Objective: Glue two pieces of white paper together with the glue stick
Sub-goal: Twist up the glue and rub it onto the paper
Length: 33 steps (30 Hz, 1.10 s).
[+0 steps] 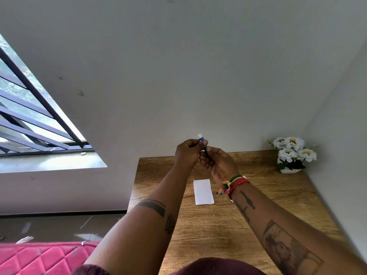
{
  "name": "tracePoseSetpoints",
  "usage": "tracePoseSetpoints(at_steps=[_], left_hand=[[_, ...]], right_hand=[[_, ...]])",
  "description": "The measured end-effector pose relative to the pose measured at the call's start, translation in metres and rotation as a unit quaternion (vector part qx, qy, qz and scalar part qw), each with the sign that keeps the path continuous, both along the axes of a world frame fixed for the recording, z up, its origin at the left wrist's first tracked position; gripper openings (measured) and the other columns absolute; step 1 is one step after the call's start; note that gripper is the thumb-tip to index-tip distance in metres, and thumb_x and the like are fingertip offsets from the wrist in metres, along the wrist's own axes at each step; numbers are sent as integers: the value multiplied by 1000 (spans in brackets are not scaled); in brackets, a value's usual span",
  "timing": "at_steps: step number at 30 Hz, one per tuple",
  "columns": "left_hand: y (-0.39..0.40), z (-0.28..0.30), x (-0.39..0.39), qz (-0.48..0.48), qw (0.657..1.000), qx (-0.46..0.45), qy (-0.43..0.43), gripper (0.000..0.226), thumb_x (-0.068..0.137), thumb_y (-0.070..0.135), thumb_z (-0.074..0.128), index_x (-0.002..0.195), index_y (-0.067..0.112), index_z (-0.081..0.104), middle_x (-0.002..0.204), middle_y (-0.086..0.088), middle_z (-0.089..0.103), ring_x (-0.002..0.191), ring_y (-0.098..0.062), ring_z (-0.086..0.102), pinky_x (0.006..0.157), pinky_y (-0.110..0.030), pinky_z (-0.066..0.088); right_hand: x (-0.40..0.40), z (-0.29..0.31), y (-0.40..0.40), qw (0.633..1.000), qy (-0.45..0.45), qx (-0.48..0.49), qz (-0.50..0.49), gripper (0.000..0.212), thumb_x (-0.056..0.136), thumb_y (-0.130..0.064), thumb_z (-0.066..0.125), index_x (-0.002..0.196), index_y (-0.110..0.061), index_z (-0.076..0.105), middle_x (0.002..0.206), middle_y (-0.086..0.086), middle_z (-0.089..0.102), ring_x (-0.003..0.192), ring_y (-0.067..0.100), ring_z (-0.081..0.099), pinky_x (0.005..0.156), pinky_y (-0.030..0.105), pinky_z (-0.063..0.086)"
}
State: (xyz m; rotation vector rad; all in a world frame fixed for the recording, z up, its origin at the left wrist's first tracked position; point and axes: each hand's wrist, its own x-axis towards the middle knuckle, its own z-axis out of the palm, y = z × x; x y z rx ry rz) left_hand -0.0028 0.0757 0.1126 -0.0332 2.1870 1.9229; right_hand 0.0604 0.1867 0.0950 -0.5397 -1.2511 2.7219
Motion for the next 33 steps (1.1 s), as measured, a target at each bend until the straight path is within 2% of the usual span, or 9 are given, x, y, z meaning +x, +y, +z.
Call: tracePoseSetpoints(at_steps=[4,9,12,17,21,24,26,29,33], left_hand=[[2,-5,-1,-3,1000,4,-22,23,82,43,83,96,24,81,92,9,79,91,-12,73,79,-31,60],[3,-13,-2,-6,999,-2,-46,22,82,44,83,95,27,80,88,9,80,86,-12,75,76,-29,60],[1,-19,-1,-12,998,-8,-65,26,79,46,85,95,26,81,85,9,80,80,-9,76,73,-29,61],[-2,-31,2,-41,997,13,-62,26,81,40,85,100,24,81,85,8,79,63,5,66,65,-22,52],[-10,-48,2,-92,990,-109,-16,24,85,28,82,108,22,77,94,7,77,88,-9,71,73,-19,53],[-29,-72,8,-159,927,-332,73,21,94,17,70,114,20,75,108,3,75,96,-13,68,78,-26,56],[-45,-88,13,-182,885,-419,95,25,97,20,66,121,22,73,118,-1,71,100,-19,67,81,-35,57],[-60,-107,19,-218,836,-485,134,28,98,27,64,125,25,70,125,-4,63,109,-26,63,85,-38,54],[-61,-122,23,-253,806,-505,179,31,100,31,61,131,29,69,124,-2,60,116,-26,56,91,-40,51]], right_hand=[[-1,-5,1,1000,-10,-28,9,38,96,-19,63,121,9,64,81,16,73,66,19,73,62,26,62],[-1,-15,4,999,-14,-35,12,47,90,-28,67,123,5,66,88,17,74,70,21,74,63,26,62],[-1,-21,8,999,-16,-18,25,39,91,-21,69,124,0,67,100,20,73,76,23,74,64,29,62],[0,-34,12,1000,-26,-8,0,44,85,-14,74,124,3,65,98,19,73,73,21,72,65,28,61],[0,-48,19,996,-73,32,-27,23,92,-12,71,113,-3,69,93,16,75,72,21,72,61,28,60],[3,-64,26,984,-131,115,-41,16,92,-7,71,108,-6,69,87,15,73,69,21,71,57,30,59],[7,-75,29,970,-155,183,-39,14,91,-7,71,104,-8,69,88,16,73,69,21,70,62,34,60],[12,-89,30,928,-191,320,-18,12,88,-13,72,98,-19,69,90,10,76,75,20,72,73,38,60],[12,-101,26,844,-191,498,59,10,89,-24,72,96,-28,66,95,-8,68,82,5,63,64,17,46]])
